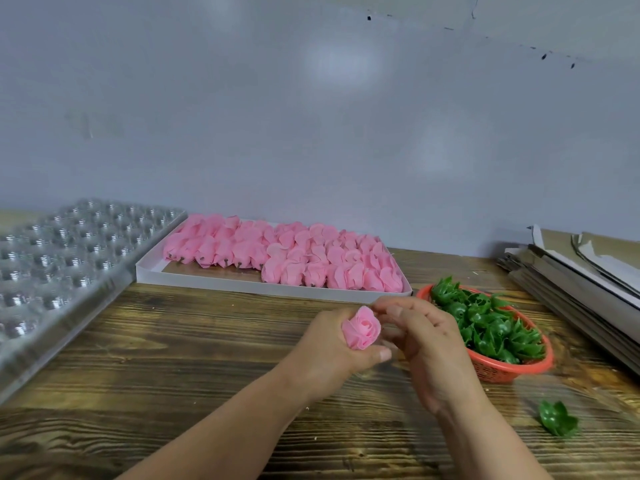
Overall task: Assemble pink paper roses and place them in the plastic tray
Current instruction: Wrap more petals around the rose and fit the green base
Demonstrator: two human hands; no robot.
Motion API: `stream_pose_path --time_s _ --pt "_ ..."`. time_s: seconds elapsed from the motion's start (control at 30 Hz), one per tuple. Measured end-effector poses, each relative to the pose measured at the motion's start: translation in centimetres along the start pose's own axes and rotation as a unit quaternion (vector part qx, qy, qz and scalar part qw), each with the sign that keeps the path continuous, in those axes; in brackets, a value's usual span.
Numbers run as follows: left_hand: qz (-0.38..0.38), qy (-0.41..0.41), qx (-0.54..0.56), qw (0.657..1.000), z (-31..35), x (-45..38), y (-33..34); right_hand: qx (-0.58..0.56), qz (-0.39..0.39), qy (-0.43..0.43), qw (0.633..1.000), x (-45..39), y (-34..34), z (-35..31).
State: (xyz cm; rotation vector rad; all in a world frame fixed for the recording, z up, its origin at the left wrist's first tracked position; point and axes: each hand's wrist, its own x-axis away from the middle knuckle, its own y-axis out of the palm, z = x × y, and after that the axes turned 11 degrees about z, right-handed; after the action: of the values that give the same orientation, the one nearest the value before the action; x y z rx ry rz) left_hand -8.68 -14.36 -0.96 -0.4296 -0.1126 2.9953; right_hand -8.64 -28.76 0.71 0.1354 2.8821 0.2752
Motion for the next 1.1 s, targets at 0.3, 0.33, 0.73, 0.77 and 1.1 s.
stream_pose_path --time_s 0.3,0.33,0.73,0.77,1.1 --pt "-0.08 -0.022 -0.037 0.996 -0.91 0.24 0.36 0.067 -0.044 0.004 0.997 0.27 0.24 -0.48" --pt "-0.082 -0.027 -0.036 0.996 -1.03 0.24 0.34 0.07 -0.04 0.011 0.997 0.26 0.2 -0.48" --pt "-0.078 -0.007 -0.058 0.995 -0.7 0.38 0.3 -0.023 -0.082 0.137 0.987 0.17 0.12 -0.41" --pt "-0.079 -0.005 -0.059 0.995 -0.69 0.36 0.3 -0.018 -0.09 0.135 0.987 0.15 0.12 -0.4" --pt "0.005 -0.022 -0.033 0.999 -1.02 -0.07 0.29 0.087 -0.01 -0.112 0.99 0.59 0.36 -0.41"
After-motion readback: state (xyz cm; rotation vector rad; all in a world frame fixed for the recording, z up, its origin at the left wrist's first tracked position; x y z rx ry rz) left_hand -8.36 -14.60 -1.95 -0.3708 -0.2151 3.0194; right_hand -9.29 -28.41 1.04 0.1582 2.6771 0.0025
